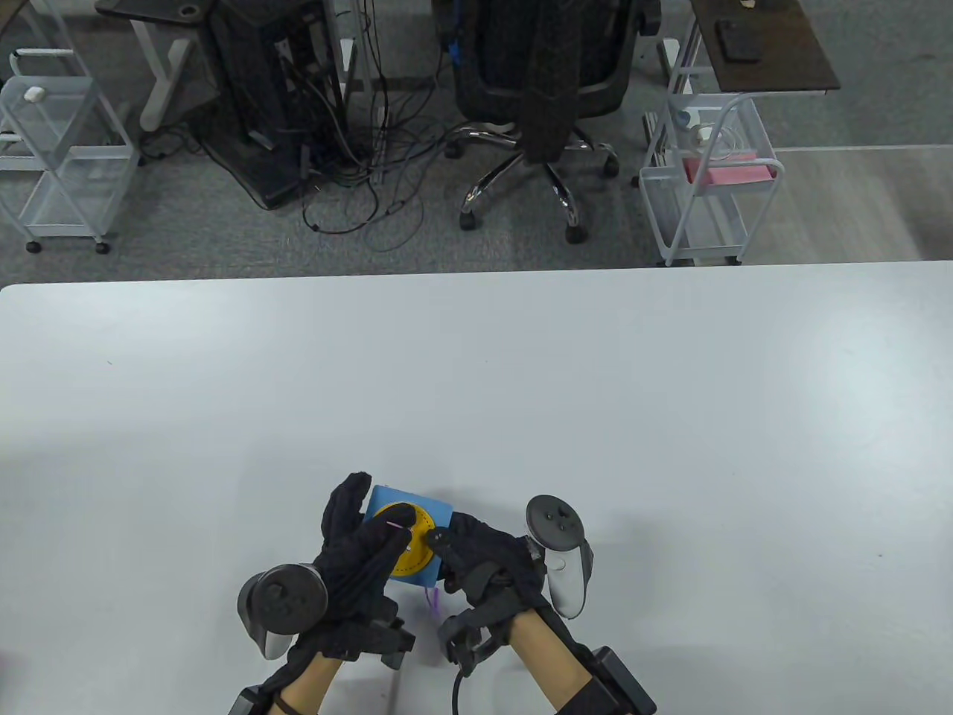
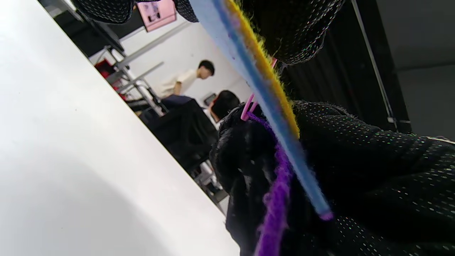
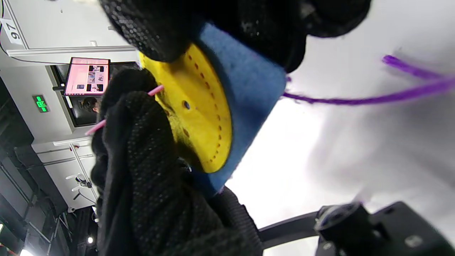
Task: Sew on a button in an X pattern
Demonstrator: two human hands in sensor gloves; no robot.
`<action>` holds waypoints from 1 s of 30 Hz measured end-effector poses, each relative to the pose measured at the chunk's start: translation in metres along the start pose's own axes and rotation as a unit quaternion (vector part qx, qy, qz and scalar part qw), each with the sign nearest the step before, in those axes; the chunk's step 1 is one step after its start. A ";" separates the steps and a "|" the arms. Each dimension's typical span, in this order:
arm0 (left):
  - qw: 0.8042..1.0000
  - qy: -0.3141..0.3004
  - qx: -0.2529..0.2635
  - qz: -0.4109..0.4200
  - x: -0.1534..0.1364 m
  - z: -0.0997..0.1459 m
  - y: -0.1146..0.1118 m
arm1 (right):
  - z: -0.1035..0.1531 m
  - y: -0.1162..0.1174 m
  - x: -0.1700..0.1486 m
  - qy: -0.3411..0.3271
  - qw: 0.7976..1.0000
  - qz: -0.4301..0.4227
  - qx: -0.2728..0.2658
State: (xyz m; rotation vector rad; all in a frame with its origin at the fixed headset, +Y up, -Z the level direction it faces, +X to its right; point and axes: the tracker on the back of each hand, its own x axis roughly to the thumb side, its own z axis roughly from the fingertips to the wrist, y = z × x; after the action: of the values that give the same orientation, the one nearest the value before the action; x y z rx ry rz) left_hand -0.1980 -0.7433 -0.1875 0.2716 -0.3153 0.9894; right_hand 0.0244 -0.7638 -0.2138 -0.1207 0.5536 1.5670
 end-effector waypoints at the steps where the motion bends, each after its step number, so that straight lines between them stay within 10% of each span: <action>1: 1.000 0.000 0.000 0.000 0.000 0.000 0.000 | 0.000 0.000 0.000 0.000 1.000 0.002 -0.001; 30: 0.998 0.015 0.051 0.029 -0.001 -0.004 0.031 | -0.006 -0.006 -0.007 0.044 0.998 0.035 -0.012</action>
State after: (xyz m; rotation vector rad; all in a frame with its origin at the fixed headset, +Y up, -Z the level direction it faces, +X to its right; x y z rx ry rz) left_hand -0.2241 -0.7271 -0.1888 0.3416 -0.2476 1.0678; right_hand 0.0297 -0.7730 -0.2176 -0.1917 0.6142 1.6422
